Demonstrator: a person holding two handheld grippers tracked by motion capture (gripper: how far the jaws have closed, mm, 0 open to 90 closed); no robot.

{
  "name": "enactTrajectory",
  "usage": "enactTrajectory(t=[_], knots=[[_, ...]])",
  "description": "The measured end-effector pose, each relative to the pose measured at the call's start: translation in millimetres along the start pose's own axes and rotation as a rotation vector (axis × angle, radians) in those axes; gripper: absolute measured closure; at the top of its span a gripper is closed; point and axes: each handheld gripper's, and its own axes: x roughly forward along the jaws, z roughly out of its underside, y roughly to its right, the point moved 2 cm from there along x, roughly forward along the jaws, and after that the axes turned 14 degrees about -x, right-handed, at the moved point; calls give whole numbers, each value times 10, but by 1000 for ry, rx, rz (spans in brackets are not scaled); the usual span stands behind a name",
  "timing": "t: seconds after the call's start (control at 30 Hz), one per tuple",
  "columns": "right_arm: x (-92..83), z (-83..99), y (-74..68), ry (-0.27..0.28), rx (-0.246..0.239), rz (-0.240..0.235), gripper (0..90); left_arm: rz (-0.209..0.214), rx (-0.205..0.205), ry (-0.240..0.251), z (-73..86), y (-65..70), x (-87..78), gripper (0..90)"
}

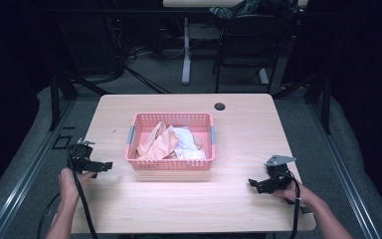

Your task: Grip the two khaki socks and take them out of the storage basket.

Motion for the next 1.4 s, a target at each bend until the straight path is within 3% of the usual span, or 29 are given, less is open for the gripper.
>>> enactTrajectory(t=[0.3,0.63,1.03,1.27,1.4], knots=[[2,0,0,2,-1,1,0,28,35,13,-127,102,-176,1],[-1,0,-1,-1,0,0,0,56,93,36,-384,309,-369,1],[-1,0,-1,-1,1,0,0,88,143,37,-642,559,-410,1],[-1,0,-1,-1,0,0,0,101,194,19,-808,766,-352,2],[-2,0,-1,-1,0,0,0,121,201,17,-880,847,-321,1]])
